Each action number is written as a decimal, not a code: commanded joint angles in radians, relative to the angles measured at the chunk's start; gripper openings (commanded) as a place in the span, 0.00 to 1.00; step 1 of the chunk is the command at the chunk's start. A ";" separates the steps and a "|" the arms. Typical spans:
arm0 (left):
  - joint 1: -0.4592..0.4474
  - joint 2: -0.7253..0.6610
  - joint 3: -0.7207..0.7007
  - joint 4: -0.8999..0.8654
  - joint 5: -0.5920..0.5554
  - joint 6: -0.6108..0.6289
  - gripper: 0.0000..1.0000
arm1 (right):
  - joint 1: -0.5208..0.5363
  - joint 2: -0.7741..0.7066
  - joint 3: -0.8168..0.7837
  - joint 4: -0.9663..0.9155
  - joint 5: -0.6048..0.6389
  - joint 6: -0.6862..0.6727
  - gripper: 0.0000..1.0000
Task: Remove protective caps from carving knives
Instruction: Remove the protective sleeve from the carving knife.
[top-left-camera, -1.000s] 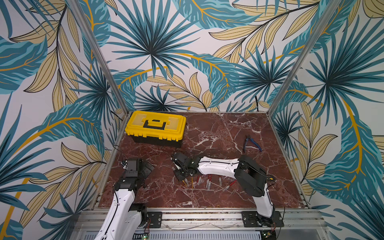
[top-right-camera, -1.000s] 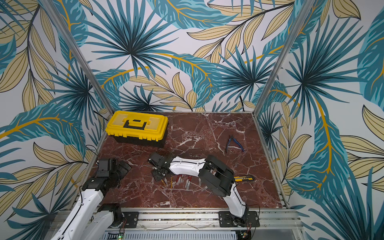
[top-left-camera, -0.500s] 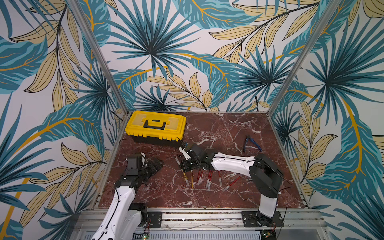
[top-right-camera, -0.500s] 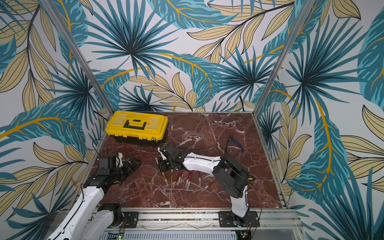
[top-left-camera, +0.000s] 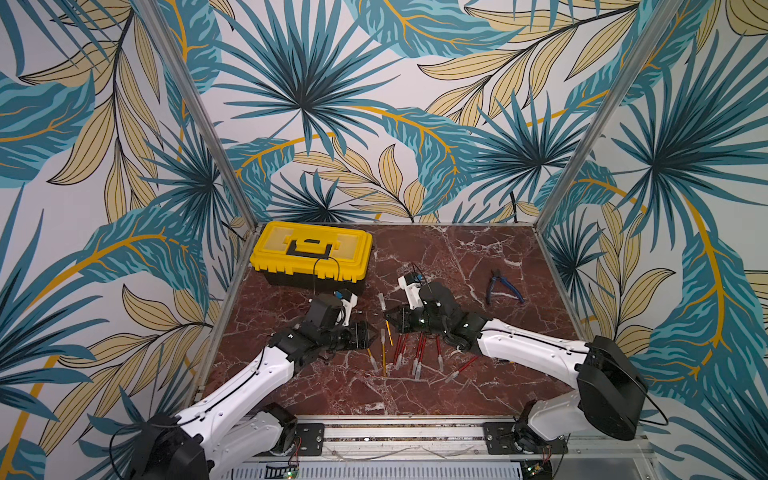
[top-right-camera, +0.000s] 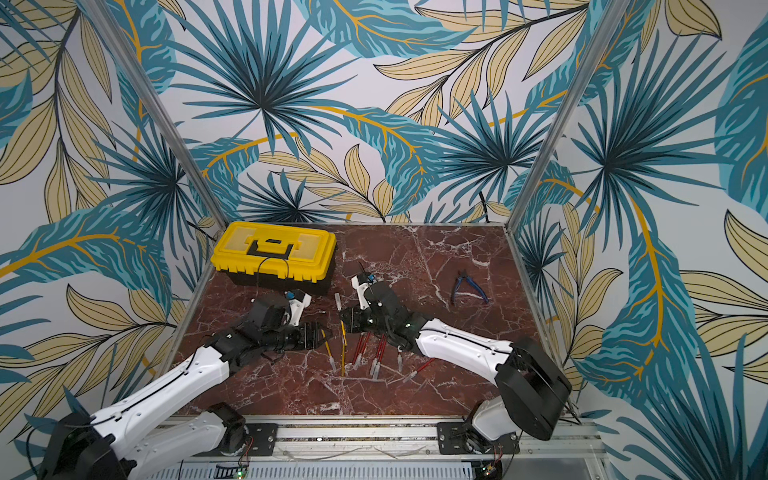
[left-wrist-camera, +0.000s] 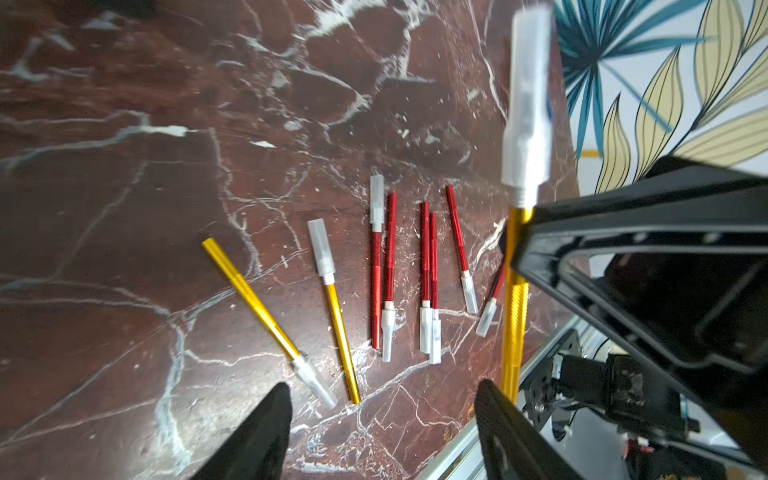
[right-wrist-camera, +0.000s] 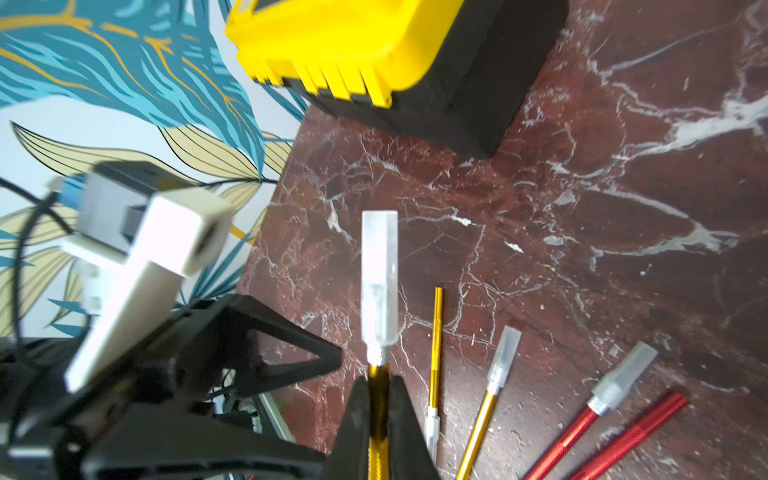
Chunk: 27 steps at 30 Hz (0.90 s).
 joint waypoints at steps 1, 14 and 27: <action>-0.057 0.071 0.112 0.061 -0.030 0.028 0.70 | -0.002 -0.036 -0.035 0.042 0.027 0.033 0.00; -0.124 0.146 0.160 0.102 -0.074 0.017 0.56 | -0.043 -0.098 -0.108 0.074 0.056 0.062 0.00; -0.124 0.017 0.109 0.159 -0.039 -0.007 0.68 | -0.066 -0.112 -0.180 0.219 0.073 0.145 0.00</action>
